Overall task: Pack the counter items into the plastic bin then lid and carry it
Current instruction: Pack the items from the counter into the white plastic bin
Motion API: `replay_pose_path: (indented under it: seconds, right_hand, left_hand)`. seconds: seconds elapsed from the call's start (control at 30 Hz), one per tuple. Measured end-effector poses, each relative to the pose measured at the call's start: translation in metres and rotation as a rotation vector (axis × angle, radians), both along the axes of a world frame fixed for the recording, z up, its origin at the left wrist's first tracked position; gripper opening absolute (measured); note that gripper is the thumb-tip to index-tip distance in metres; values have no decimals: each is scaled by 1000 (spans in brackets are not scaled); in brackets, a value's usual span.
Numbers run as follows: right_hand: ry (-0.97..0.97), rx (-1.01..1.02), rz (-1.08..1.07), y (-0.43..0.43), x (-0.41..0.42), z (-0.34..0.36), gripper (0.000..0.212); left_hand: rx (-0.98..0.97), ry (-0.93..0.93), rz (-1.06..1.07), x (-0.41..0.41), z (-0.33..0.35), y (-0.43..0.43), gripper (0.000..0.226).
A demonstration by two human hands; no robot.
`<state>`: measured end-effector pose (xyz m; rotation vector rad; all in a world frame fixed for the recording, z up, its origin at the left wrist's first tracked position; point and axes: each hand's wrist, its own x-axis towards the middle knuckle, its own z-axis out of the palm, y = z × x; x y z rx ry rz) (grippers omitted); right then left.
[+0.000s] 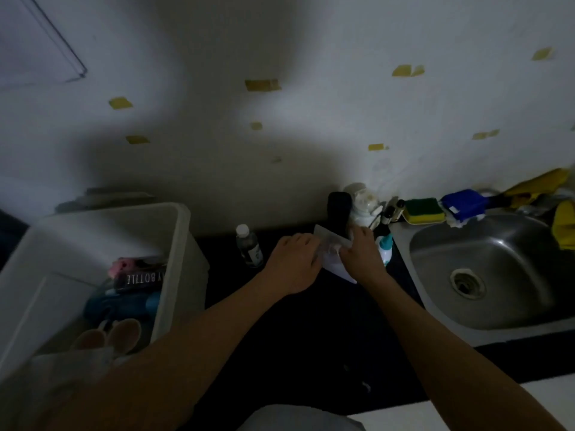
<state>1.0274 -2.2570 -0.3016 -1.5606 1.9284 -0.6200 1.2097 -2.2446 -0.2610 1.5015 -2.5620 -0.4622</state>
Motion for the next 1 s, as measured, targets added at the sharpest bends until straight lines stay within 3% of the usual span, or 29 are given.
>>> replay_pose_path:
  seconds: [0.07, 0.17, 0.3, 0.47, 0.73, 1.0]
  right_hand:
    - [67, 20, -19, -3, -8, -11, 41]
    - [163, -9, -2, -3, -10, -25, 14]
    - [226, -61, -15, -2, -12, -28, 20]
    - [163, -132, -16, 8, -15, -22, 27]
    - [134, -261, 46, 10, -3, 6, 12]
    - [129, -477, 195, 19, 31, 65, 14]
  left_hand:
    - [-2, -5, -1, -2, -4, 0, 25]
    - [36, -20, 11, 1, -8, -2, 27]
    - [66, -32, 26, 1, -13, -5, 27]
    - [74, -35, 23, -2, -18, -8, 31]
    - [10, -18, 49, -1, 8, -17, 60]
    - [-179, 6, 47, 28, 44, -20, 42]
